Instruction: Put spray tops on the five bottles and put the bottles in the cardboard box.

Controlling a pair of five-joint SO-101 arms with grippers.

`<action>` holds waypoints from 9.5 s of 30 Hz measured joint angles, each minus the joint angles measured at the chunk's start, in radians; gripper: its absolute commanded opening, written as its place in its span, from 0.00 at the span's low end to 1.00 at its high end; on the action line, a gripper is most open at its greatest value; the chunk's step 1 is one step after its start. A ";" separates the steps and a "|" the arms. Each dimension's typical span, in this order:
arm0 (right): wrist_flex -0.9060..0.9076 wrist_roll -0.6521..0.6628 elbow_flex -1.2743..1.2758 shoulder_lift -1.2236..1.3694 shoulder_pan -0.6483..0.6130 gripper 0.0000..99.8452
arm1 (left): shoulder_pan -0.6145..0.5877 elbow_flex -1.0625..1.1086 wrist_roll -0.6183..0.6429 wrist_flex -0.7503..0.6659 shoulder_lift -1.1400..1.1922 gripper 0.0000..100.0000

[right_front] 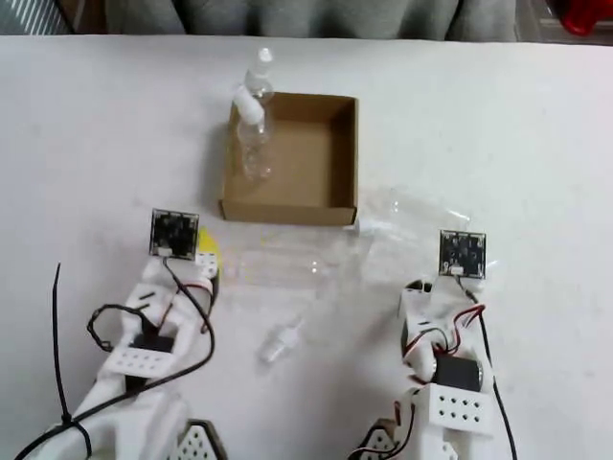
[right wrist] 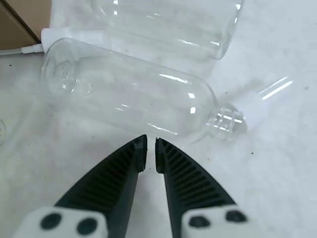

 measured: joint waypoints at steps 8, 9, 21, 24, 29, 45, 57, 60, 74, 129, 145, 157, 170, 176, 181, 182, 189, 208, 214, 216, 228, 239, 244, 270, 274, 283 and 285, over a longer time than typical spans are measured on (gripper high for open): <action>0.000 0.000 0.000 0.000 0.000 0.02 | 0.000 0.000 0.000 0.000 0.000 0.02; 0.000 0.000 0.000 0.000 0.000 0.02 | -0.005 0.000 0.000 0.000 0.000 0.02; 0.000 0.000 0.000 0.000 0.000 0.02 | -0.094 -0.328 -0.043 0.512 0.000 0.03; 0.000 0.000 0.000 0.000 0.000 0.02 | -0.084 -0.525 -0.155 0.827 0.000 0.03; 0.000 0.000 0.000 0.000 0.000 0.02 | -0.040 -0.735 -0.313 1.165 0.000 0.03; 0.000 0.000 0.000 0.000 0.000 0.02 | 0.345 -0.964 -0.927 1.554 0.000 0.03; 0.000 0.000 0.000 0.000 0.000 0.02 | 0.451 -0.965 -1.080 1.444 0.213 0.16; 0.000 0.000 0.000 0.000 0.000 0.02 | 0.451 -1.016 -1.080 1.430 0.324 0.17; 0.000 0.000 0.000 0.000 0.000 0.02 | 0.453 -1.269 -1.099 1.428 0.694 0.23; 0.000 0.000 0.002 0.000 0.000 0.02 | 0.459 -1.316 -1.063 1.224 0.953 0.07; 0.000 0.000 0.002 0.000 0.000 0.02 | 0.459 -1.498 -0.841 1.475 0.954 0.05; 0.000 0.000 0.002 0.000 0.000 0.02 | 0.442 -1.346 -0.606 1.488 0.640 0.06; 0.000 0.012 0.002 0.000 0.025 0.02 | 0.143 -1.152 -0.265 1.487 0.384 0.06; -0.011 0.244 0.002 0.000 0.092 0.02 | 0.104 -1.016 -0.153 1.413 0.304 0.06; 0.077 0.302 -0.034 0.000 0.095 0.02 | 0.086 -0.974 -0.147 1.402 0.224 0.06; 0.107 0.331 -0.063 0.002 0.095 0.02 | 0.084 -0.968 -0.147 1.402 0.213 0.05; 0.402 0.497 -0.390 0.002 0.074 0.02 | 0.046 -0.961 -0.140 1.399 0.176 0.05; 0.813 0.977 -0.807 0.463 -0.582 0.17 | -0.261 -1.000 -0.094 1.424 0.176 0.06; 0.830 1.094 -0.807 0.514 -0.847 0.25 | -0.351 -1.000 -0.094 1.384 0.176 0.05; 0.812 1.137 -0.799 0.514 -0.925 0.25 | -0.367 -1.000 -0.094 1.369 0.176 0.05; 0.453 1.286 -0.571 0.517 -1.025 0.26 | -0.377 -1.000 -0.094 1.333 0.176 0.05; 0.299 1.332 -0.614 0.876 -1.022 0.20 | -0.377 -1.000 -0.094 1.310 0.176 0.05; 0.253 1.309 -0.658 1.011 -1.023 0.15 | -0.377 -1.000 -0.094 1.310 0.176 0.05; 0.307 0.858 -0.953 1.091 -0.833 0.02 | -0.377 -1.000 -0.094 1.310 0.176 0.05; 0.436 0.635 -1.117 1.091 -0.772 0.02 | -0.368 -1.000 -0.072 1.310 0.176 0.05; 0.827 0.445 -1.396 1.086 -0.605 0.02 | -0.362 -0.999 -0.031 1.310 0.167 0.05; 0.905 0.445 -1.402 1.054 -0.582 0.02 | -0.362 -0.974 -0.031 1.310 0.124 0.05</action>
